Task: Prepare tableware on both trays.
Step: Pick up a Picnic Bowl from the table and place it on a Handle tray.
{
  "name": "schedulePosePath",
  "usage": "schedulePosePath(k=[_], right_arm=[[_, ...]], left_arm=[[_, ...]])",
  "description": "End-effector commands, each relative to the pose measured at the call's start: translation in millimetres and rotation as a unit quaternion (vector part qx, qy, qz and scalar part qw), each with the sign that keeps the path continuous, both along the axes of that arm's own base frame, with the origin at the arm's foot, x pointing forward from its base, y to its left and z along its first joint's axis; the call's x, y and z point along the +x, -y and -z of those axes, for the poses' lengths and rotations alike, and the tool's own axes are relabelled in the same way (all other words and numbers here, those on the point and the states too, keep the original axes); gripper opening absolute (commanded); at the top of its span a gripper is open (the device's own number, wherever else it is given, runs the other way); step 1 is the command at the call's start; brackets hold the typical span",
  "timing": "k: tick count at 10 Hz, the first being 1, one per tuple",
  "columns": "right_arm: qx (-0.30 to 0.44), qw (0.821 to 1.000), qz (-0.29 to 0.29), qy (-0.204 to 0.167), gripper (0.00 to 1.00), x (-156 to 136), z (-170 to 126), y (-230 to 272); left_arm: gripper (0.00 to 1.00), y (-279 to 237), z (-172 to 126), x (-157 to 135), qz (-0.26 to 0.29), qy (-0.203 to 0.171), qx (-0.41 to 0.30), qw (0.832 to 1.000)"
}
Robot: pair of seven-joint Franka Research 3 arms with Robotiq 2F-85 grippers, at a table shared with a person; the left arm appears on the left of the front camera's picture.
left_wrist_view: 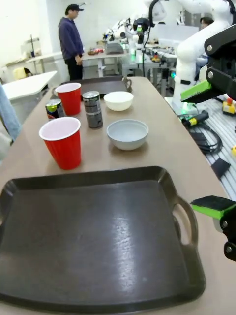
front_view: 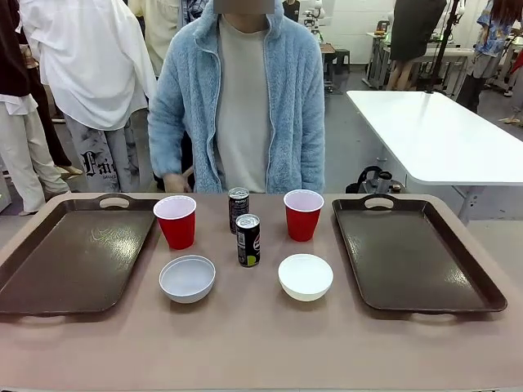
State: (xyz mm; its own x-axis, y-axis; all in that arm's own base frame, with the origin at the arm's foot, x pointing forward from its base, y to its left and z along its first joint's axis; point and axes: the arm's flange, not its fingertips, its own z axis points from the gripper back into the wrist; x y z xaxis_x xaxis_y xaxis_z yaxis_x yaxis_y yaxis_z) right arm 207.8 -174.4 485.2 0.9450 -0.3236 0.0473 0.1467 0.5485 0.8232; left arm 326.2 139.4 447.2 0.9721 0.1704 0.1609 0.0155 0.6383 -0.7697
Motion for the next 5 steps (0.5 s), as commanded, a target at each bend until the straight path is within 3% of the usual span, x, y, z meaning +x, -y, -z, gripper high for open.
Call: schedulePosePath(k=[1,5], right_arm=[[0.009,1.0,0.002,0.003,1.0,0.9,-2.1,-1.7],[0.009,1.0,0.002,0.003,1.0,0.9,-2.1,-1.7]], left_arm=[[1.0,-0.1,-0.5,1.2,0.002,0.002,-0.007,1.0],[1.0,-0.1,-0.5,1.2,0.002,0.002,-0.007,1.0]])
